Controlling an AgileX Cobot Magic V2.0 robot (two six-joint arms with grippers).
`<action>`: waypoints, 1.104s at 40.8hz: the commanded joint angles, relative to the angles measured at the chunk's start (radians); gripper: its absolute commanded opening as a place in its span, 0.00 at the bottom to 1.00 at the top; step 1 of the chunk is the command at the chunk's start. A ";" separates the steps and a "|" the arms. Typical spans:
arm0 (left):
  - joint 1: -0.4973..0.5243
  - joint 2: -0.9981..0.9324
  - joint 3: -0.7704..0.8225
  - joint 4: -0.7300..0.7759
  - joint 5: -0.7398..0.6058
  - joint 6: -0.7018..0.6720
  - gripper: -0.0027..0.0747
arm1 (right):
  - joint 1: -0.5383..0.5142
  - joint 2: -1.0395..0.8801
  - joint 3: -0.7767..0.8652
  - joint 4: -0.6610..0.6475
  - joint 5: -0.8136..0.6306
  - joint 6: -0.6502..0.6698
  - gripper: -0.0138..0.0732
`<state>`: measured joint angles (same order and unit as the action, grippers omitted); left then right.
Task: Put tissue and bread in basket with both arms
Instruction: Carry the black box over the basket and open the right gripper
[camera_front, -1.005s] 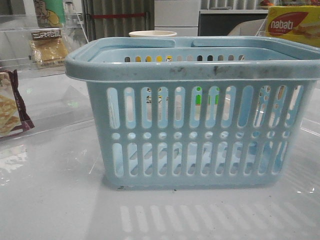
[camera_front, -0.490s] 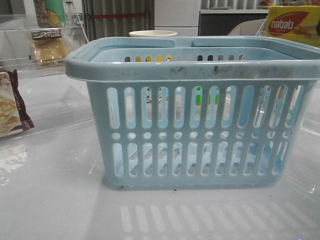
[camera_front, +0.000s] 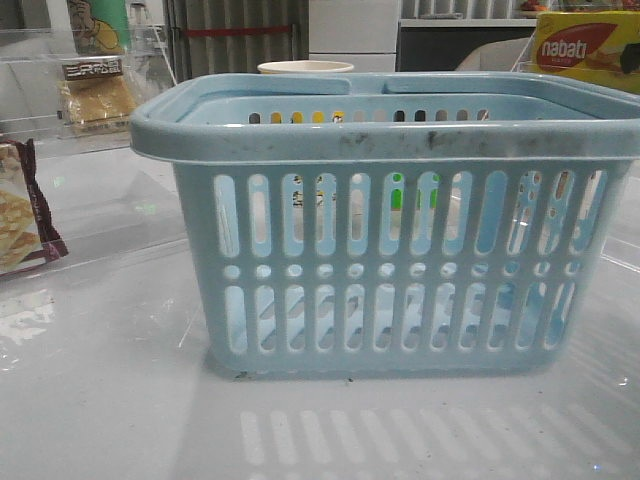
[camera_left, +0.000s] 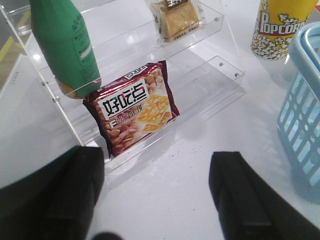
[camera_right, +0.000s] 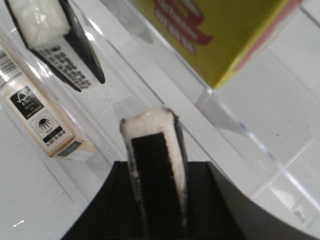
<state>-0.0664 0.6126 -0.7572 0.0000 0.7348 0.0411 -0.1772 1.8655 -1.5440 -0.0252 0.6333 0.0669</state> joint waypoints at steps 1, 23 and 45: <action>-0.008 0.007 -0.031 0.000 -0.074 -0.001 0.69 | 0.006 -0.129 -0.037 0.001 -0.044 -0.004 0.30; -0.008 0.007 -0.031 0.000 -0.074 -0.001 0.69 | 0.340 -0.525 0.000 0.069 0.149 -0.135 0.30; -0.008 0.007 -0.031 0.000 -0.070 -0.001 0.69 | 0.559 -0.461 0.228 0.151 0.016 -0.185 0.67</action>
<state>-0.0664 0.6126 -0.7572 0.0000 0.7344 0.0429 0.3818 1.4206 -1.2897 0.1175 0.7360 -0.1070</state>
